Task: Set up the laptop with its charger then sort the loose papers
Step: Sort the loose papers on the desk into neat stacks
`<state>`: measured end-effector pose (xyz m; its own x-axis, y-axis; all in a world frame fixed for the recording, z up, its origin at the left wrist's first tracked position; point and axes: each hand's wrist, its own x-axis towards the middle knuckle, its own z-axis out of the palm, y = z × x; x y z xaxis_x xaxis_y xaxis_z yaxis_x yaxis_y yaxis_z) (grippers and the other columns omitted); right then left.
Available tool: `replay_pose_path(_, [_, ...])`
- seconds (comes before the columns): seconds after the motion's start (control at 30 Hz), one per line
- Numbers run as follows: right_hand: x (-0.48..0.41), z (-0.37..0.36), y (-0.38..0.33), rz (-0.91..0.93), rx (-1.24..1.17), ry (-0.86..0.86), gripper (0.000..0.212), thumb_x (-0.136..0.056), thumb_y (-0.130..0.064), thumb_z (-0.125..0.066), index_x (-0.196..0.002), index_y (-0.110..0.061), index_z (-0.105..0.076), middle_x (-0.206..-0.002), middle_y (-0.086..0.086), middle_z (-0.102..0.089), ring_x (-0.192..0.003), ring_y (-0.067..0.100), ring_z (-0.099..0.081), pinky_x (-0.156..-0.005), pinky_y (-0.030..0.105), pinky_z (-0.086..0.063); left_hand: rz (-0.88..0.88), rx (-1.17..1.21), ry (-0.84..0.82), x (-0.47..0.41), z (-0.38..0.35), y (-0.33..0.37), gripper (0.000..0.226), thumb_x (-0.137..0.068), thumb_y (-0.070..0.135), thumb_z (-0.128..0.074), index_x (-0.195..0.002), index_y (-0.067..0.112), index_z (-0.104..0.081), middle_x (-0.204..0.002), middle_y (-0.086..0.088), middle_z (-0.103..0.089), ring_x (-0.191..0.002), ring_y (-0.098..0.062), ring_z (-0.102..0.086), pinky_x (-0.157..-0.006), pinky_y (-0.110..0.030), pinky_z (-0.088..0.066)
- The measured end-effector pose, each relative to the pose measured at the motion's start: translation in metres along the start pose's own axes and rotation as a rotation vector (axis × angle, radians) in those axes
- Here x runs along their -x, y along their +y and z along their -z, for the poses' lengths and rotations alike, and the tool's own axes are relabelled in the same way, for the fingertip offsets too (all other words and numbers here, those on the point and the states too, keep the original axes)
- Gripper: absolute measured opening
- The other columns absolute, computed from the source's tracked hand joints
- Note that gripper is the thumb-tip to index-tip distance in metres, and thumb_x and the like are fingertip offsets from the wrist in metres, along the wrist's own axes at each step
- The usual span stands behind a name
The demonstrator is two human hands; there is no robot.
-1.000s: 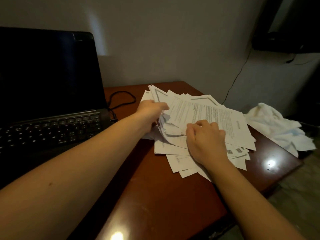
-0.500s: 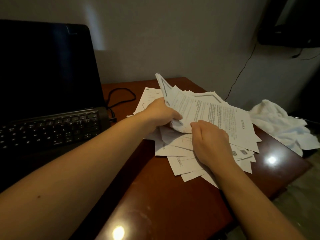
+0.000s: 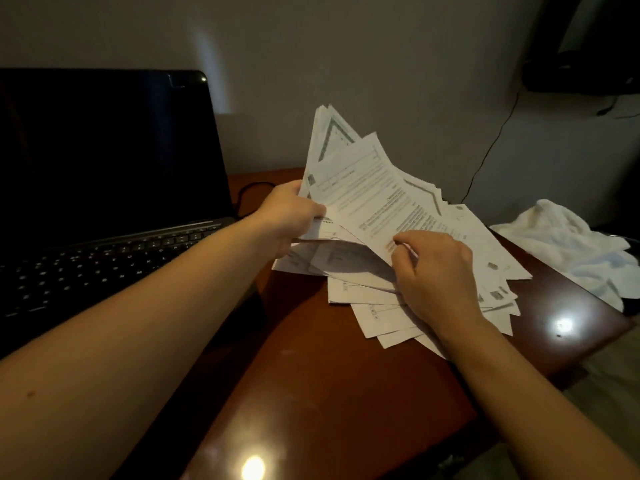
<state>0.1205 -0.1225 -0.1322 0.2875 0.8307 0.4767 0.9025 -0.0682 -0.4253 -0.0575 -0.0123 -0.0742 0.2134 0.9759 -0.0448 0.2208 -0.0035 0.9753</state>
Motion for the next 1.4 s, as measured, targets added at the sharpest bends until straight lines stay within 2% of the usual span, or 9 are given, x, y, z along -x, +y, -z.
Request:
replay_pose_path(0.17, [0.006, 0.007, -0.009, 0.007, -0.027, -0.061, 0.043, -0.097, -0.047, -0.044, -0.122, -0.021, -0.067, -0.128, 0.000, -0.067, -0.118, 0.021, -0.059, -0.104, 0.049, -0.045, 0.058, 0.100, 0.017, 0.024, 0.043, 0.001, 0.024, -0.096, -0.001, -0.061, -0.106, 0.020, -0.062, -0.115, -0.004, -0.069, -0.097, -0.020, -0.069, -0.077, -0.035, -0.061])
replay_pose_path(0.37, [0.009, 0.014, -0.037, 0.080, -0.014, -0.207, 0.076, -0.088, -0.078, -0.019, -0.137, -0.032, -0.056, -0.144, -0.008, -0.056, -0.131, 0.017, -0.049, -0.109, 0.052, -0.040, 0.109, 0.253, 0.056, 0.060, 0.102, -0.010, 0.027, -0.098, 0.000, -0.056, -0.119, 0.016, -0.061, -0.113, -0.005, -0.070, -0.095, -0.019, -0.072, -0.067, -0.027, -0.062])
replay_pose_path(0.67, [0.040, 0.006, -0.165, 0.434, -0.096, -0.380, 0.081, -0.086, -0.079, -0.014, -0.144, -0.036, -0.050, -0.150, -0.015, -0.047, -0.138, 0.009, -0.039, -0.118, 0.042, -0.029, 0.121, 0.390, 0.091, 0.157, 0.245, -0.019, 0.025, -0.099, -0.001, -0.051, -0.116, 0.012, -0.064, -0.110, -0.012, -0.075, -0.099, -0.026, -0.074, -0.077, -0.032, -0.062])
replay_pose_path(0.73, [0.052, -0.002, -0.194, 0.509, -0.114, -0.431, 0.078, -0.087, -0.078, -0.016, -0.144, -0.036, -0.050, -0.150, -0.015, -0.047, -0.138, 0.007, -0.039, -0.117, 0.038, -0.028, 0.120, 0.260, 0.186, 0.181, 0.270, -0.028, 0.016, -0.098, 0.007, -0.058, -0.108, 0.013, -0.068, -0.105, -0.008, -0.077, -0.091, -0.021, -0.075, -0.072, -0.028, -0.062])
replay_pose_path(0.8, [0.064, -0.016, -0.217, 0.581, -0.124, -0.495, 0.080, -0.088, -0.079, -0.014, -0.146, -0.034, -0.048, -0.150, -0.014, -0.047, -0.139, 0.007, -0.039, -0.117, 0.040, -0.031, 0.136, -0.198, 0.368, 0.198, 0.296, -0.046, 0.015, -0.095, 0.028, -0.067, -0.103, 0.017, -0.073, -0.098, 0.000, -0.078, -0.083, -0.015, -0.075, -0.064, -0.024, -0.059])
replay_pose_path(0.93, [0.092, -0.042, -0.247, 0.713, -0.015, -0.737, 0.075, -0.092, -0.077, -0.011, -0.153, -0.040, -0.032, -0.159, -0.016, -0.033, -0.145, 0.007, -0.027, -0.121, 0.040, -0.022, 0.107, -0.887, 0.555, 0.212, 0.344, -0.096, 0.063, -0.094, 0.053, -0.060, -0.148, 0.023, -0.047, -0.147, -0.004, -0.051, -0.130, -0.025, -0.051, -0.103, -0.040, -0.045])
replay_pose_path(1.17, [0.081, -0.050, -0.257, 0.621, -0.223, -0.835, 0.059, -0.093, -0.065, -0.031, -0.147, -0.042, -0.040, -0.141, -0.030, -0.042, -0.125, -0.012, -0.038, -0.100, 0.006, -0.032, -0.322, -1.100, 0.068, 0.223, 0.345, -0.131, 0.058, -0.097, 0.060, -0.028, -0.151, 0.041, -0.036, -0.162, 0.020, -0.017, -0.151, 0.000, 0.001, -0.120, -0.036, -0.009])
replay_pose_path(1.27, [0.062, -0.056, -0.255, 0.531, -0.282, -0.857, 0.054, -0.089, -0.063, -0.032, -0.139, -0.045, -0.046, -0.134, -0.029, -0.048, -0.127, -0.005, -0.045, -0.103, 0.016, -0.037, -0.313, -1.128, -0.027, 0.228, 0.344, -0.131, 0.050, -0.099, 0.059, -0.032, -0.145, 0.045, -0.046, -0.156, 0.020, -0.036, -0.146, 0.000, -0.022, -0.120, -0.033, -0.016])
replay_pose_path(1.4, [0.059, -0.068, -0.266, 0.650, -0.120, -0.847, 0.057, -0.095, -0.060, -0.028, -0.144, -0.038, -0.049, -0.140, -0.025, -0.047, -0.131, 0.000, -0.042, -0.104, 0.022, -0.037, -0.441, -1.158, -0.029, 0.236, 0.337, -0.116, 0.047, -0.096, 0.056, -0.032, -0.115, 0.040, -0.072, -0.113, 0.024, -0.070, -0.103, 0.000, -0.058, -0.112, -0.030, -0.028])
